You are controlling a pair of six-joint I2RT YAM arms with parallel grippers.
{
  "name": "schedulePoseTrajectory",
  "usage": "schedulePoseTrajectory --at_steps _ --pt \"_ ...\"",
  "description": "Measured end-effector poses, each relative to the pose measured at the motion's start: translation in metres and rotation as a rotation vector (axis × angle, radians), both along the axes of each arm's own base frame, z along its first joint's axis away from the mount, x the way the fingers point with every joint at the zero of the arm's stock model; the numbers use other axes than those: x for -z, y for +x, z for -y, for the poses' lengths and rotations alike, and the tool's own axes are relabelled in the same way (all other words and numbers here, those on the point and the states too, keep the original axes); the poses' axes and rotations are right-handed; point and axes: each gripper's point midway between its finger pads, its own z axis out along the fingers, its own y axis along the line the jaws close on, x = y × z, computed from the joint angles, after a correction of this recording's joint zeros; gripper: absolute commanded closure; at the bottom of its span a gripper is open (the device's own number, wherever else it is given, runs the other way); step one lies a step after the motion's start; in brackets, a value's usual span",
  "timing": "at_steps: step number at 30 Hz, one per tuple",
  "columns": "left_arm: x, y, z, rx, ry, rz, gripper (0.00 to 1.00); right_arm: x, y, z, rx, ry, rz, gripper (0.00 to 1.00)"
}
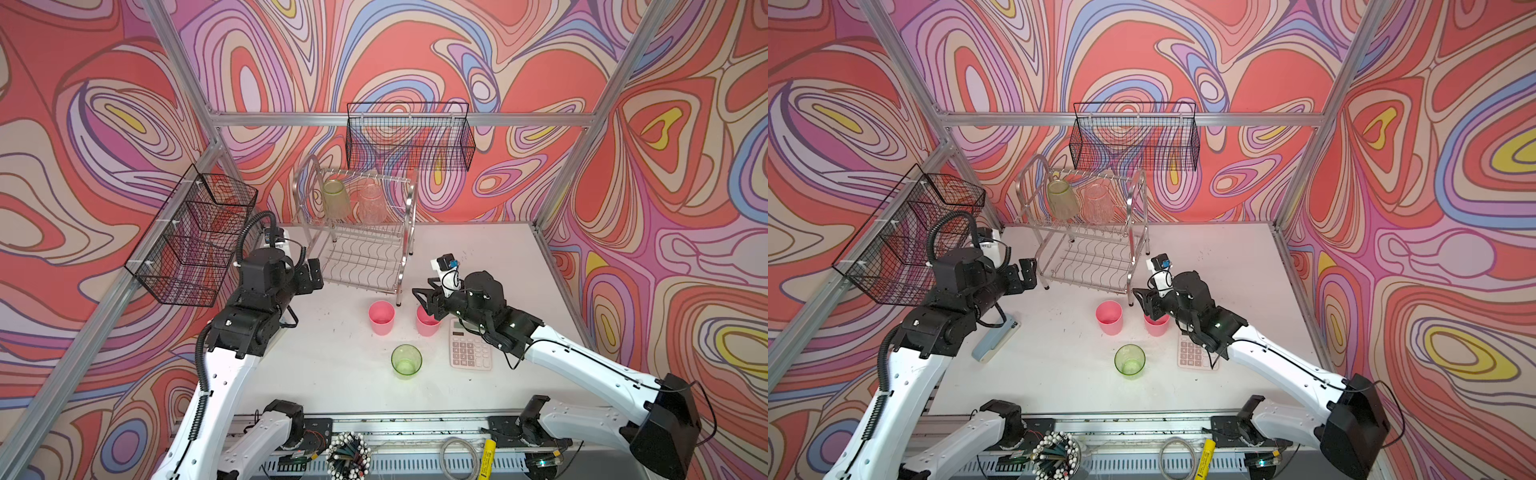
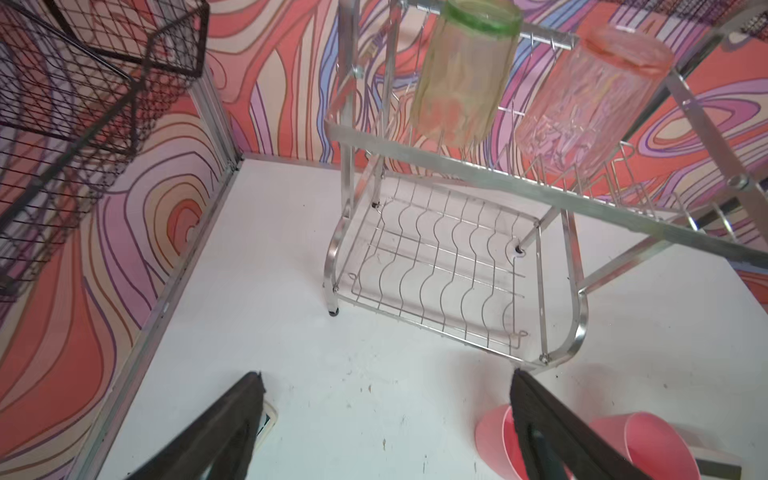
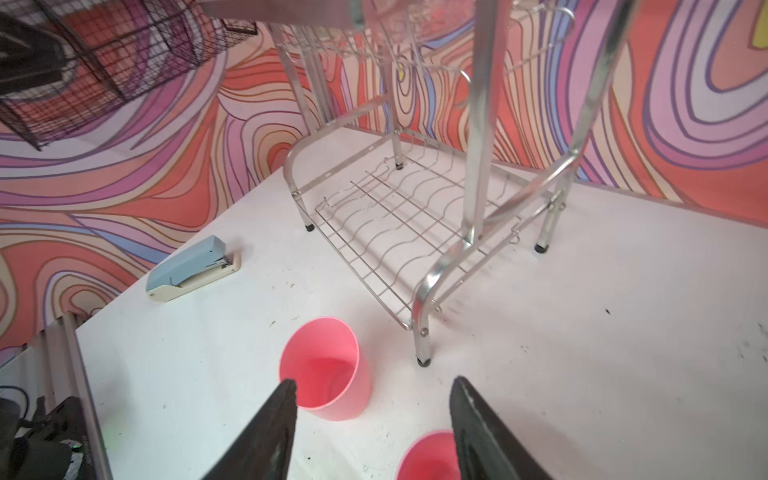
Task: Load the cups into the dish rack
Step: 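Open and withdraw the left gripper while the right gripper lowers over a pink cup, then grasp the rim of the pink cup nearest the calculator with the right gripper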
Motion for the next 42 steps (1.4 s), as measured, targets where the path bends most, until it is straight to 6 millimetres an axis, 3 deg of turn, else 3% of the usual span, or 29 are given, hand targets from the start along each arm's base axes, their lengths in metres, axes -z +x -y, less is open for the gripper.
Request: schedulePoseTrajectory --at_steps 10,15,24,42 --pt "0.041 -0.005 0.056 0.243 0.021 -0.098 0.04 0.069 0.004 0.03 0.202 -0.139 -0.24 0.45" --pt "0.072 -0.012 0.078 0.342 0.032 -0.157 0.03 0.082 0.005 0.039 0.27 -0.181 -0.306 0.47" --pt "0.091 -0.015 0.088 0.393 0.018 -0.18 0.04 0.099 0.002 0.05 0.338 -0.234 -0.39 0.52" --pt "0.093 -0.016 0.092 0.403 0.032 -0.181 0.04 0.129 0.001 0.055 0.388 -0.367 -0.515 0.69"
